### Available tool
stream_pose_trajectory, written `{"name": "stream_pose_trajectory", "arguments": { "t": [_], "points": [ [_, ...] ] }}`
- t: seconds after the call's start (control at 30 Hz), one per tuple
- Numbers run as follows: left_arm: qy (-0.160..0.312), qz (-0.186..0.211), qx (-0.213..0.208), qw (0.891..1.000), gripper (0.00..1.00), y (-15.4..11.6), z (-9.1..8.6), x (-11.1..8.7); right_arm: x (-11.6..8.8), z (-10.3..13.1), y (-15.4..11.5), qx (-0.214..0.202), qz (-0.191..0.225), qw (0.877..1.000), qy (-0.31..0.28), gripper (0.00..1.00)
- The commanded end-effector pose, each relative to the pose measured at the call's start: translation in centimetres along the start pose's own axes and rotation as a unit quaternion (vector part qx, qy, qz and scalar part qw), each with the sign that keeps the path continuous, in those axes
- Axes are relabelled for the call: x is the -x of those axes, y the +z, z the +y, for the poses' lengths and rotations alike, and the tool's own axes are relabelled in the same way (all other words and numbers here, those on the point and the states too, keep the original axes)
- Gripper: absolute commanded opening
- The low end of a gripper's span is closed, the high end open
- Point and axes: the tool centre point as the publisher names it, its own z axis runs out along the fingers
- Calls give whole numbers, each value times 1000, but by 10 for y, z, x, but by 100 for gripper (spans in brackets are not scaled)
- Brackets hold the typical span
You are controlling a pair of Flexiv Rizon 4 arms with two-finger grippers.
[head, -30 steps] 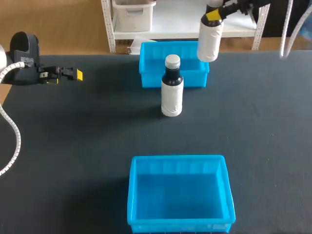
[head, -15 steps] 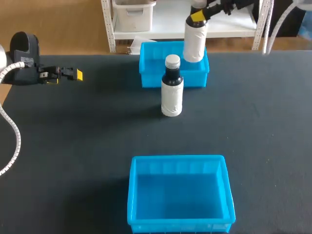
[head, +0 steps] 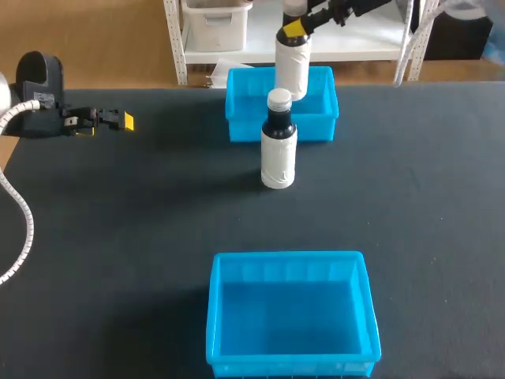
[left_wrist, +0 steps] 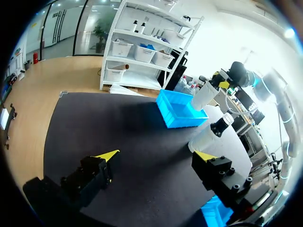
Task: Pick up the bottle, and place it in the far bin if it is heavy, or in the near bin if it is light.
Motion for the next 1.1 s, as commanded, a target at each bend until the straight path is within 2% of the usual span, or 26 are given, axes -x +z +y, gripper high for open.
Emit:
{"name": "stream_pose_trajectory", "arguments": {
  "t": [0.03, 0.73, 1.1],
  "points": [
    [0, 0, 0, 1000, 100, 0, 0, 0, 2, -15, 10, 55, 1, 998, -1, 0],
    [0, 0, 0, 1000, 100, 0, 0, 0, -4, -32, 54, 90, -10, 996, -6, 0],
    [0, 0, 0, 1000, 100, 0, 0, 0, -18, -38, 72, 105, -15, 994, -2, 0]
  ]
}}
